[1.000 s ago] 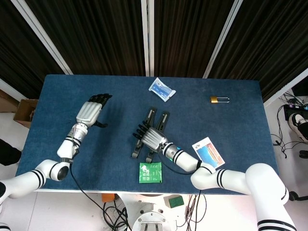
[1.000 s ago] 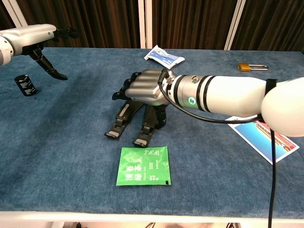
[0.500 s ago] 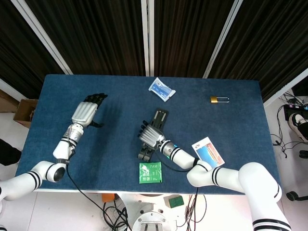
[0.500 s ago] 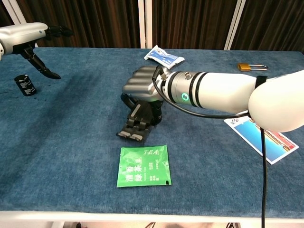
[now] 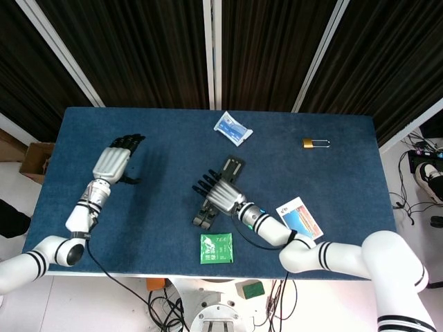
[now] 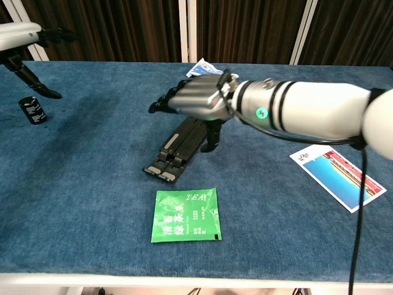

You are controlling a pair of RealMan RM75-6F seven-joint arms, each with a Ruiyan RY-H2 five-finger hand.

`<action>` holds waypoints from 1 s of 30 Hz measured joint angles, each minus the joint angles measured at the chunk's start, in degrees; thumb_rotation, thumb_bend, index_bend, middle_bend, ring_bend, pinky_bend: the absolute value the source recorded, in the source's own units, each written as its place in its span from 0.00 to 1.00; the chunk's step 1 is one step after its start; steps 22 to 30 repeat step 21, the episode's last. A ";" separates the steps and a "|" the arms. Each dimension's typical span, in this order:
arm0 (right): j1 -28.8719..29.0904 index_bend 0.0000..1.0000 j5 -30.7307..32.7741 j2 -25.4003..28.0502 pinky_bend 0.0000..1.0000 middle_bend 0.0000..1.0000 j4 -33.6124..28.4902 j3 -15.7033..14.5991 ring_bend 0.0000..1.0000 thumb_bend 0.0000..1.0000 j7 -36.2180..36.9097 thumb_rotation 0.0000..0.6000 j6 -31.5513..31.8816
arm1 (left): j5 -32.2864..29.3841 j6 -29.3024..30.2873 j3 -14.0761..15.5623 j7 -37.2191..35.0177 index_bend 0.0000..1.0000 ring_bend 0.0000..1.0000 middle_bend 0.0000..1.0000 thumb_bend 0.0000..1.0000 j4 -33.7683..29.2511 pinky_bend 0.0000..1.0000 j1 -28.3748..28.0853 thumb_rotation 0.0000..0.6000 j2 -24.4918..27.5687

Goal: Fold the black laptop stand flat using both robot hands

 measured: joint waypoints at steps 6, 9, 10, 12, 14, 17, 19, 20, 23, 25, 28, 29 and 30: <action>-9.36 0.00 -0.84 9.44 0.00 0.10 -11.48 -1.60 0.00 0.22 2.82 1.00 13.95 | 1.04 6.25 2.14 4.38 0.08 0.05 0.05 0.00 -5.54 0.11 4.41 1.00 4.74; -16.05 0.00 -3.15 15.14 0.00 0.12 -15.95 -3.46 0.00 0.24 5.91 1.00 22.53 | 2.12 11.08 3.61 6.01 0.09 0.05 0.05 0.00 -8.57 0.11 7.82 1.00 6.86; -18.96 0.00 -4.36 17.39 0.00 0.12 -17.29 -4.41 0.00 0.24 7.43 1.00 25.97 | 2.54 12.54 4.08 6.26 0.09 0.05 0.05 0.00 -9.47 0.11 8.93 1.00 7.55; -23.43 0.00 -6.39 20.52 0.00 0.12 -18.80 -5.95 0.00 0.25 10.20 1.00 31.04 | 3.76 15.96 5.19 6.59 0.09 0.05 0.05 0.00 -11.40 0.11 11.49 1.00 9.12; -28.63 0.00 -8.83 23.67 0.00 0.12 -19.87 -7.71 0.00 0.25 14.26 1.00 36.75 | 5.06 18.92 6.19 6.71 0.09 0.05 0.05 0.00 -12.97 0.11 13.69 1.00 10.45; -35.44 0.00 -12.05 26.78 0.00 0.12 -20.05 -9.95 0.00 0.25 21.12 1.00 44.31 | 7.37 23.91 7.94 6.79 0.09 0.05 0.05 0.00 -15.43 0.11 17.52 1.00 12.51; -39.38 0.01 -14.02 28.15 0.00 0.12 -19.27 -11.36 0.00 0.25 26.23 1.00 48.64 | 8.92 27.40 9.23 6.81 0.09 0.05 0.06 0.00 -17.01 0.11 20.37 1.00 13.74; -41.06 0.01 -14.77 28.57 0.00 0.12 -18.69 -11.92 0.00 0.25 28.38 1.00 50.14 | 9.59 28.87 9.78 6.74 0.09 0.05 0.06 0.00 -17.63 0.11 21.60 1.00 14.20; -42.68 0.01 -15.47 28.88 0.00 0.12 -17.96 -12.42 0.00 0.25 30.47 1.00 51.45 | 10.53 30.78 10.53 6.60 0.09 0.05 0.06 0.00 -18.34 0.11 23.25 1.00 14.76; -42.68 0.01 -15.47 28.88 0.00 0.12 -17.96 -12.42 0.00 0.25 30.47 1.00 51.45 | 10.53 30.78 10.53 6.60 0.09 0.05 0.06 0.00 -18.34 0.11 23.25 1.00 14.76; -42.68 0.01 -15.47 28.88 0.00 0.12 -17.96 -12.42 0.00 0.25 30.47 1.00 51.45 | 10.53 30.78 10.53 6.60 0.09 0.05 0.06 0.00 -18.34 0.11 23.25 1.00 14.76; -42.68 0.01 -15.47 28.88 0.00 0.12 -17.96 -12.42 0.00 0.25 30.47 1.00 51.45 | 10.53 30.78 10.53 6.60 0.09 0.05 0.06 0.00 -18.34 0.11 23.25 1.00 14.76; -42.68 0.01 -15.47 28.88 0.00 0.12 -17.96 -12.42 0.00 0.25 30.47 1.00 51.45 | 10.53 30.78 10.53 6.60 0.09 0.05 0.06 0.00 -18.34 0.11 23.25 1.00 14.76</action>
